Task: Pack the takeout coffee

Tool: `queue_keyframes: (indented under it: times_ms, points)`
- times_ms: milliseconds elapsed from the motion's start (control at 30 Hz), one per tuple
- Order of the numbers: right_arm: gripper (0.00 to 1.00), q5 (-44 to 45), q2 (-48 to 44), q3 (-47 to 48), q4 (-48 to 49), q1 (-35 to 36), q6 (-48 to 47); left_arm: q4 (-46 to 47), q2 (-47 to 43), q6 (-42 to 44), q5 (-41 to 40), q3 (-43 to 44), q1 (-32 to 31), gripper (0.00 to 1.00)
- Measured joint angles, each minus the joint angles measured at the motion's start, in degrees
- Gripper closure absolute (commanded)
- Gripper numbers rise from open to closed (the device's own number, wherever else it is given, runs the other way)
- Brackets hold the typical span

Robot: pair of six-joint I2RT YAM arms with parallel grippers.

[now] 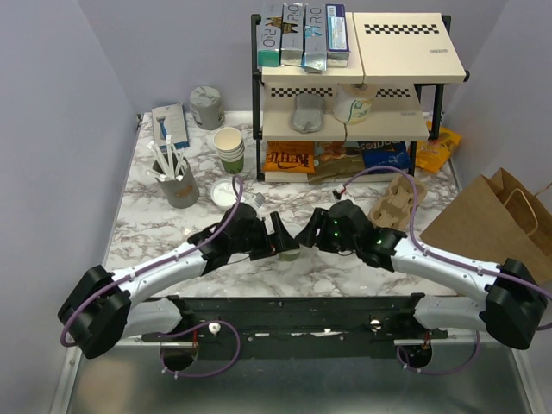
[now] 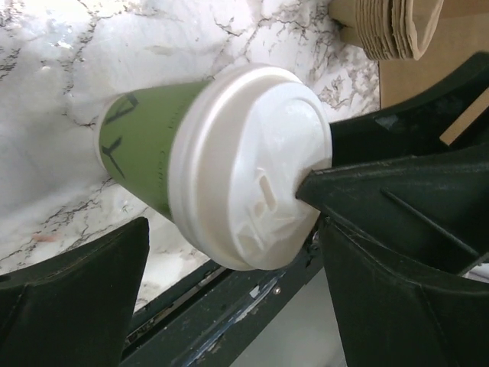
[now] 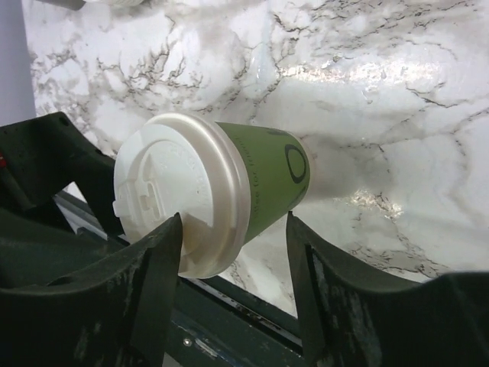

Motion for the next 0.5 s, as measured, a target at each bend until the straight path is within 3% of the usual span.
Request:
queue_keyframes:
  times_ms: [233,500]
  points:
    - [0.21,0.0,0.7,3.1,-5.4,-0.4,-2.3,-8.2,-2.4,2.5,-1.2,2.9,-0.2,0.01]
    - [0.2,-1.2,-2.5,3.0,-8.3,-0.4,-2.7,-13.3,-8.3,4.4,-4.0,5.1,1.2,0.01]
